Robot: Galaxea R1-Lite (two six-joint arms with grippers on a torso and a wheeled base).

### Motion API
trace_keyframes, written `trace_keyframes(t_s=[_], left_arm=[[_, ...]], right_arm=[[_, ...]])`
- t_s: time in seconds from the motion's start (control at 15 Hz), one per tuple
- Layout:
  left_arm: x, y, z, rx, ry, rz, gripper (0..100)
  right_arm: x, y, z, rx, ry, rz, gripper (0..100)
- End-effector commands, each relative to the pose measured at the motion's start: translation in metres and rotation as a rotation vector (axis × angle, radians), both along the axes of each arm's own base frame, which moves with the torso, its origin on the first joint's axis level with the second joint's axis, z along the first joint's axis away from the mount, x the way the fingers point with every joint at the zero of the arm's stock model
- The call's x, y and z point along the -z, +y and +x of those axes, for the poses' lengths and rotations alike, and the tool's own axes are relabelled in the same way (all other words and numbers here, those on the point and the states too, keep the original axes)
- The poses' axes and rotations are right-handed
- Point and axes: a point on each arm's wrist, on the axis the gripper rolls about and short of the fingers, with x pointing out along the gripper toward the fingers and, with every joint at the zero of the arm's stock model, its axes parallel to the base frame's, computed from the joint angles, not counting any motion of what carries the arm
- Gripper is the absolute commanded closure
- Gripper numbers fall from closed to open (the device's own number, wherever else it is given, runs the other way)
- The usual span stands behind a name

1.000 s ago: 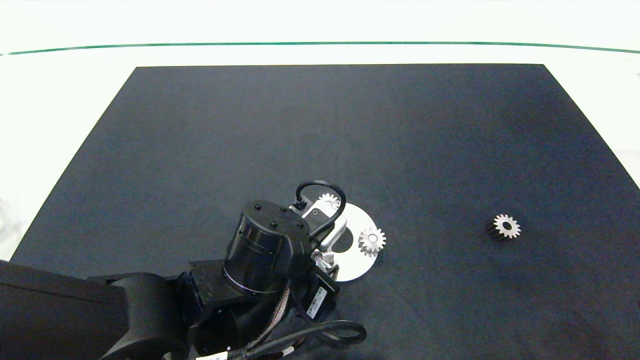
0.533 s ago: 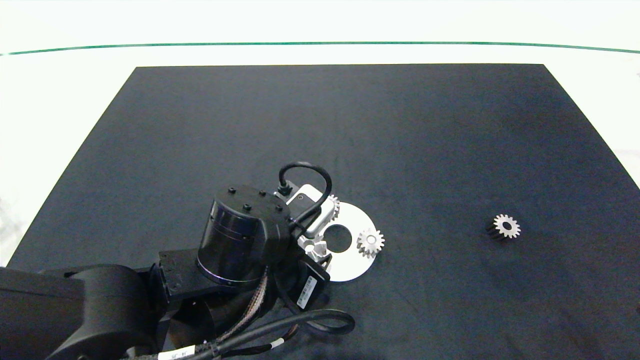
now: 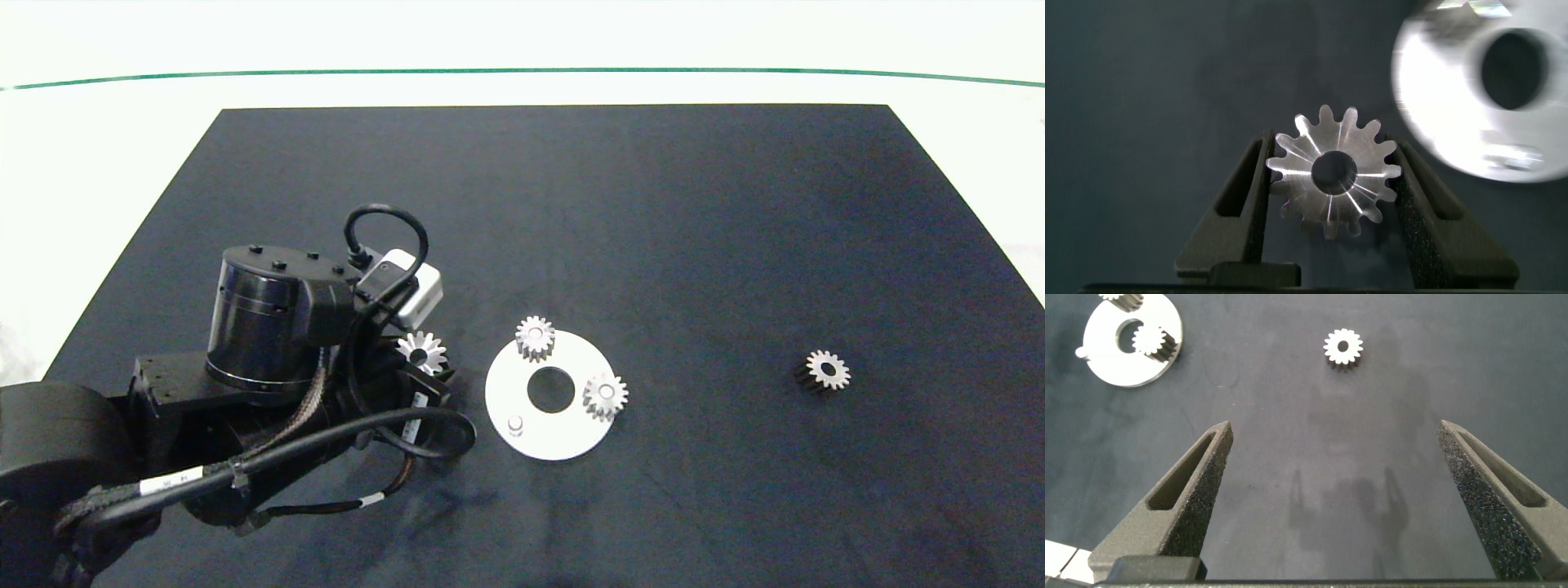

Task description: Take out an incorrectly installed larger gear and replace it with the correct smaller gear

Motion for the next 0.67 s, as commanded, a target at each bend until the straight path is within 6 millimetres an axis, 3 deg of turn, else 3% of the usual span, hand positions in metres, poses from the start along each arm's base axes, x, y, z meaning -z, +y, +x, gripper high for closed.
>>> trace_keyframes(t_s=[0.07, 0.2, 0.67], left_arm=[[0.001, 0.027, 0.011, -0.110, -0.002, 0.005, 90], [0.006, 0.037, 0.013, -0.138, 0.015, 0.017, 90], [0.019, 0.043, 0.014, -0.117, 0.069, 0.012, 90]], right_arm=[[0.000, 0.000, 0.000, 0.008, 0.002, 0.000, 0], [0.000, 0.000, 0.000, 0.008, 0.003, -0.001, 0], [0.001, -0.001, 0.000, 0.016, 0.005, -0.001, 0]])
